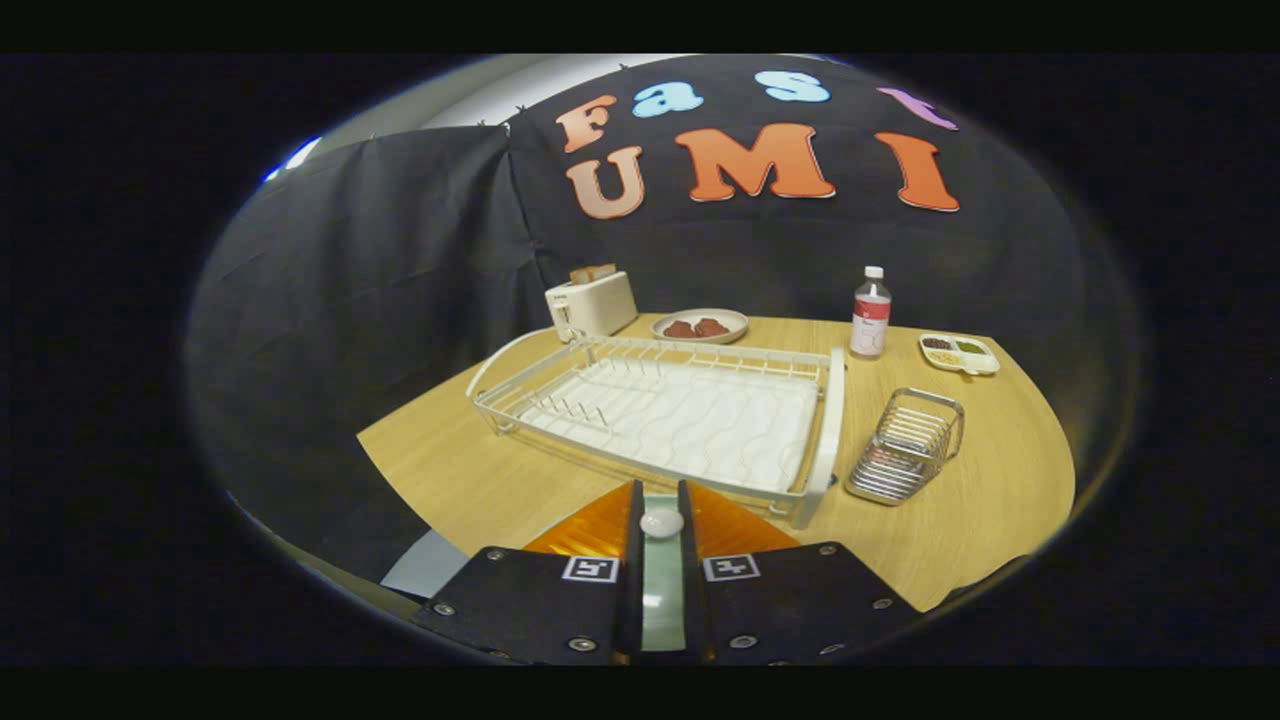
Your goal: Take the plate from the dish rack, then take the spoon from the basket and place it into the plate.
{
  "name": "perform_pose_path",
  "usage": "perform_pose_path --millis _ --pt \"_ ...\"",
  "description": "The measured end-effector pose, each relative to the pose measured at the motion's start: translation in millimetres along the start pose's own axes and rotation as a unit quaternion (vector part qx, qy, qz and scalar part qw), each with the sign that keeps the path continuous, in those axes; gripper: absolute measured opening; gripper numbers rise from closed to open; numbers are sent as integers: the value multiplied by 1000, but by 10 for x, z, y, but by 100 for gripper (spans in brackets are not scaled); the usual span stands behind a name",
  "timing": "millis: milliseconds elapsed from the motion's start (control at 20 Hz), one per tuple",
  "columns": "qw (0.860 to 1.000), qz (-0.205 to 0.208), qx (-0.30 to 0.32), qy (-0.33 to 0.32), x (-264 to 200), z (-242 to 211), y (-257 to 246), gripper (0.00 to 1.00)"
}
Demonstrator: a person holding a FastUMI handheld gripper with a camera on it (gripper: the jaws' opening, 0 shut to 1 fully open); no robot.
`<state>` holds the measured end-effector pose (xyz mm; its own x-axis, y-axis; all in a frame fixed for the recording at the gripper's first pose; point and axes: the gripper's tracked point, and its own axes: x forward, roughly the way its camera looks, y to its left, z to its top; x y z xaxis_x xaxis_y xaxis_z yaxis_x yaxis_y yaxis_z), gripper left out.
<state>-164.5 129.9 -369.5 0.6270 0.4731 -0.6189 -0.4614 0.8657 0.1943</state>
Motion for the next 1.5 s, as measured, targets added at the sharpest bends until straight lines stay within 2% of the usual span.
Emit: perform_pose_path --millis 300,450,600,700,800,1050,1300,1500 --pt "998 -10 48 44 -21 -322 -137 25" --pt "996 -27 40 71 -53 -462 -232 33" --pt "997 -34 31 64 -108 -374 -276 37" --pt "998 -39 31 45 -155 -199 -312 40" --pt "998 -45 29 17 -200 69 -364 47" --pt "995 -69 18 -68 -340 859 -508 69" --pt "982 -97 14 -163 -609 1676 -670 79" --pt "969 -117 -1 -218 -833 2147 -788 86"
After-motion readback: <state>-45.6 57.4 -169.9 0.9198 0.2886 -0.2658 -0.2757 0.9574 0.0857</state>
